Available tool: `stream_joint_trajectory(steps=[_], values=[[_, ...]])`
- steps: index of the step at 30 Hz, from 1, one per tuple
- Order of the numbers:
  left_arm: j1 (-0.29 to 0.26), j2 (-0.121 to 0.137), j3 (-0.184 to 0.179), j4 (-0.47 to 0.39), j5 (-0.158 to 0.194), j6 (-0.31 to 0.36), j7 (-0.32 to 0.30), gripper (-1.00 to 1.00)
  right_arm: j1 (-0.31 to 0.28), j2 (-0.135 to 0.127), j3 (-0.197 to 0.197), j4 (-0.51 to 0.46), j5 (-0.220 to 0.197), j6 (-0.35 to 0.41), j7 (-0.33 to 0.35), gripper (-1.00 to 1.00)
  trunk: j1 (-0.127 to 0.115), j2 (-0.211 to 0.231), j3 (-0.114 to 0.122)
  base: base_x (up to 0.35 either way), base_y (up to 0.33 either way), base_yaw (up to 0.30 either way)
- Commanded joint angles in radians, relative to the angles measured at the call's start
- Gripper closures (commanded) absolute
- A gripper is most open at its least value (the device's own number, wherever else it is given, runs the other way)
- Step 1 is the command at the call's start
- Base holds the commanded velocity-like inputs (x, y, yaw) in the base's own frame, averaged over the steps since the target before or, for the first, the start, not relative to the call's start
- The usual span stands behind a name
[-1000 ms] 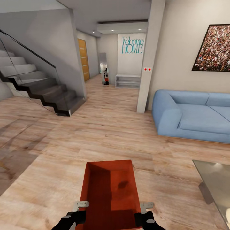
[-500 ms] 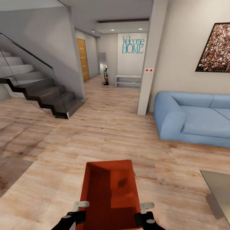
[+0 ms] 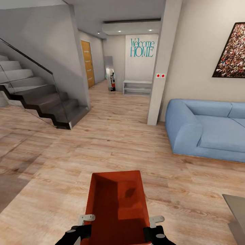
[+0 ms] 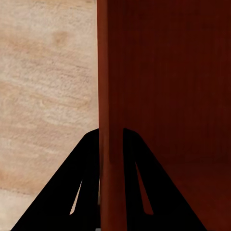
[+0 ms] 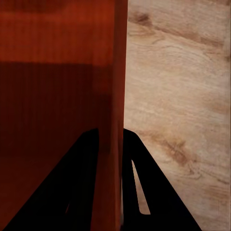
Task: Move the two storage containers from the living room to the garage. In the garage, place one container on the floor and stack the other container on top of it (either order is fine).
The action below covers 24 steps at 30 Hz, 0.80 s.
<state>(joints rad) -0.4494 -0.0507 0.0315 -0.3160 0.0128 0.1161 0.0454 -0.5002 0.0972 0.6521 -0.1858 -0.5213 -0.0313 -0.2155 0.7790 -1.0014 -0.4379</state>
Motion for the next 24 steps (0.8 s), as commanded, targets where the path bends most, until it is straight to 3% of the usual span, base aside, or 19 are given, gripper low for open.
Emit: stream_joint_trajectory(steps=[1, 24], values=[[0.000, 0.000, -0.010, -0.005, 0.002, 0.006, 0.008, 1.00, -0.001, -0.008, -0.009, 0.019, -0.017, -0.006, -0.007, 1.00, 0.001, -0.001, -0.001, 0.323, 0.000, 0.000], [0.000, 0.000, -0.010, -0.005, 0.002, 0.006, 0.008, 1.00, 0.000, -0.008, -0.009, 0.019, -0.017, -0.006, -0.007, 1.00, 0.001, -0.001, -0.001, 0.324, 0.000, 0.000]])
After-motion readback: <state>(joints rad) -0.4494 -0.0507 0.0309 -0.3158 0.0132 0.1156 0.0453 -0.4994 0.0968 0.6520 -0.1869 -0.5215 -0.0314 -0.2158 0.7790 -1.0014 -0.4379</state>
